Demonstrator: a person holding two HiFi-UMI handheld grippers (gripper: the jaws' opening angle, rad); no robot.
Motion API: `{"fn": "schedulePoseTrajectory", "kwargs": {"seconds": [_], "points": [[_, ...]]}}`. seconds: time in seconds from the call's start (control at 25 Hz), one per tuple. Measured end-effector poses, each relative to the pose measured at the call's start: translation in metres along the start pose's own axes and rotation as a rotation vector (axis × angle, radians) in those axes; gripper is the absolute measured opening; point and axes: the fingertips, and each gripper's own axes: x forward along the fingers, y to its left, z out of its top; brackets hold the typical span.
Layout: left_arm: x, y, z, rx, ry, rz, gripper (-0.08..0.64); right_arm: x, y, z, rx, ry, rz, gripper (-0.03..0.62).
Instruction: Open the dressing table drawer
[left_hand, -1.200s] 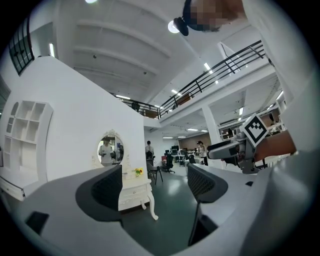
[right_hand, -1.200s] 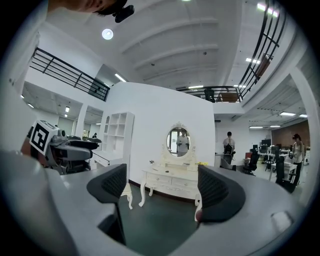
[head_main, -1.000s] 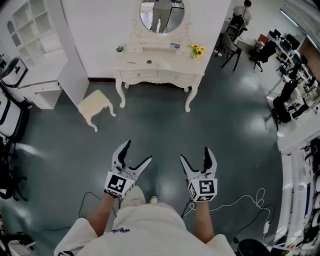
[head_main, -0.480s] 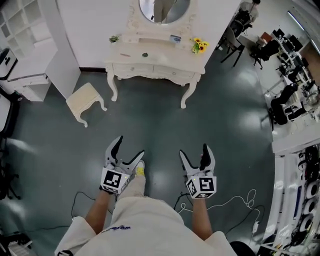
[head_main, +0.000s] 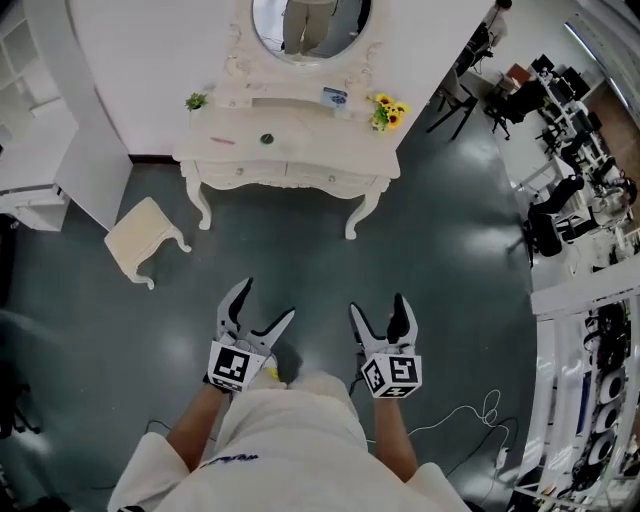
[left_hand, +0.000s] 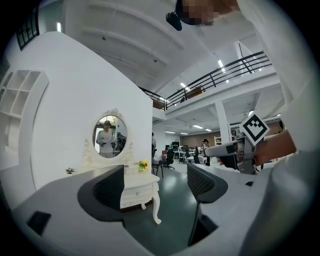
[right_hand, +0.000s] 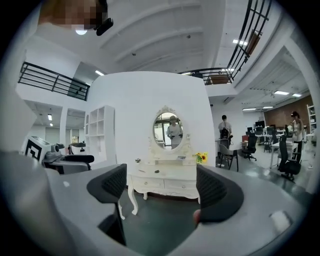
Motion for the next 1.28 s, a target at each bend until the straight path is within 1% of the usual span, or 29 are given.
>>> {"fn": "schedulePoseTrajectory", "kwargs": {"seconds": [0.12, 0.2, 0.36, 0.44, 0.48, 0.56, 0.6, 0.72, 0.8, 0.88, 0.96, 1.04, 1.12, 1.28], "points": [[0.043, 0.009, 0.004, 0.000, 0.006, -0.047, 0.393, 0.036, -0.024, 0.013, -0.004, -0.011, -0.031, 0.442], [0.070, 0.016, 0.003, -0.004, 0.013, -0.057, 0.393, 0.059, -0.044, 0.016, -0.010, -0.006, -0.049, 0.442], [0.131, 0.045, -0.003, -0.026, 0.038, -0.032, 0.393, 0.120, -0.088, 0.016, -0.028, 0.010, -0.047, 0.442], [0.165, 0.057, -0.009, -0.011, 0.056, -0.018, 0.393, 0.149, -0.116, 0.016, -0.014, 0.010, -0.050, 0.442], [0.183, 0.062, -0.010, -0.003, 0.063, -0.006, 0.393, 0.162, -0.129, 0.017, 0.008, 0.005, -0.046, 0.441], [0.222, 0.068, -0.005, -0.008, 0.068, 0.024, 0.393, 0.187, -0.153, 0.022, 0.056, -0.002, -0.019, 0.440], [0.241, 0.067, 0.003, -0.016, 0.065, 0.034, 0.393, 0.200, -0.164, 0.026, 0.064, -0.001, -0.002, 0.440], [0.300, 0.058, 0.015, -0.017, 0.089, 0.032, 0.391, 0.238, -0.199, 0.034, 0.068, 0.013, 0.030, 0.440], [0.336, 0.056, 0.017, -0.021, 0.108, 0.043, 0.391, 0.264, -0.224, 0.038, 0.104, 0.012, 0.048, 0.440], [0.370, 0.059, 0.025, -0.012, 0.107, 0.054, 0.391, 0.292, -0.248, 0.046, 0.125, 0.002, 0.066, 0.440], [0.397, 0.066, 0.030, 0.008, 0.101, 0.066, 0.391, 0.321, -0.268, 0.051, 0.119, -0.006, 0.079, 0.439], [0.420, 0.081, 0.028, 0.018, 0.099, 0.091, 0.391, 0.351, -0.282, 0.052, 0.111, -0.003, 0.089, 0.439], [0.441, 0.100, 0.025, 0.015, 0.097, 0.134, 0.391, 0.380, -0.289, 0.050, 0.116, 0.011, 0.103, 0.439], [0.476, 0.131, 0.020, 0.007, 0.085, 0.196, 0.391, 0.428, -0.294, 0.036, 0.156, 0.055, 0.137, 0.439]]}}
